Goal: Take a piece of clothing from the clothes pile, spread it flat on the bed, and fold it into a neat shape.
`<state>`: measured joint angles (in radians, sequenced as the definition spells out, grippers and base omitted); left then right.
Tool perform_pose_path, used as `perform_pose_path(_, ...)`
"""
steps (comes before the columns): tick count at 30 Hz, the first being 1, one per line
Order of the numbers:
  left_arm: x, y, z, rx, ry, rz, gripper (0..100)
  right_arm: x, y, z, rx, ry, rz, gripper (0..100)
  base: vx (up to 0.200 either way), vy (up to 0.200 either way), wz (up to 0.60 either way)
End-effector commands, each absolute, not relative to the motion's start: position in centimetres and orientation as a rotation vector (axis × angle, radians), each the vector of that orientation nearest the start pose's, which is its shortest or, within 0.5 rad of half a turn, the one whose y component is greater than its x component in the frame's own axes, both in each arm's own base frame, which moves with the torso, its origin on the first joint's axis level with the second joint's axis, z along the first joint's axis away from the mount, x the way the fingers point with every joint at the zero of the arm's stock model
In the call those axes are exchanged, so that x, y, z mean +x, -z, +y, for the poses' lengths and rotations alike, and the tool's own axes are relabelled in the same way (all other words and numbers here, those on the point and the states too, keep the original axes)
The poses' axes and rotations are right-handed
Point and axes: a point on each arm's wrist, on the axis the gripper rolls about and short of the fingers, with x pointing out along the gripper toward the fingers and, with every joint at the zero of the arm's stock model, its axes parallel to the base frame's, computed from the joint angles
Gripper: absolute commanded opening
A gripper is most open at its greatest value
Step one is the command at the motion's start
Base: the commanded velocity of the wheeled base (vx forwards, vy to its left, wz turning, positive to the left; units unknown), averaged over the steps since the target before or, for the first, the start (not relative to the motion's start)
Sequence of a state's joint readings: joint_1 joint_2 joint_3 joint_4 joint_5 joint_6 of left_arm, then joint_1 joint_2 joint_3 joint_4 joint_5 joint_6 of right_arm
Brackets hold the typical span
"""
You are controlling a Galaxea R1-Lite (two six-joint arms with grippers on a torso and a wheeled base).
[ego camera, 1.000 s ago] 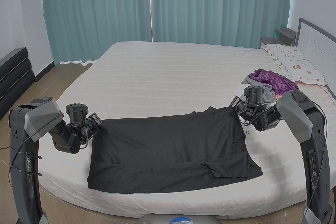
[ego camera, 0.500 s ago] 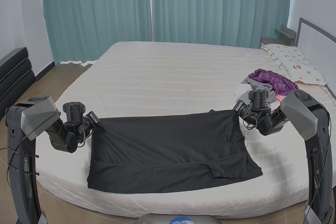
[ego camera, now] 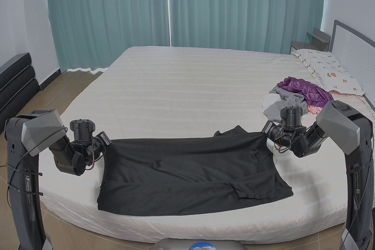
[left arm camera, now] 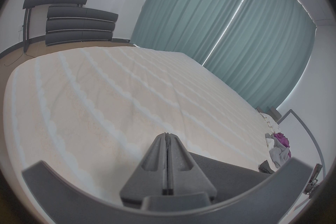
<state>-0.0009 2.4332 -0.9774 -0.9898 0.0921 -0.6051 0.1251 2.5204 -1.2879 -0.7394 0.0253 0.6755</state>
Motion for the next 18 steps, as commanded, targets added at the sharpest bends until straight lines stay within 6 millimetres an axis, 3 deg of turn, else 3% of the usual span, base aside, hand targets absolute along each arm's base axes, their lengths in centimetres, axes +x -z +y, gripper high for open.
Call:
perform_pose_path(1,40.5,1.3,0.0,-0.567,-0.224,0.44,0,45.1,1.0,5.6,0.635,0.022,0.535,0,0.0,0.0,0.0)
perform_pose_path(8,38.3,0.6,-0.1,-0.566,-0.22,0.441,0,43.1,-0.2,5.4,0.662,0.02,0.564,0,0.0,0.0,0.0)
perform_pose_path(18,34.8,2.6,-0.4,-0.558,-0.234,0.518,0,40.0,1.9,5.1,0.657,0.028,0.621,0,0.0,0.0,0.0)
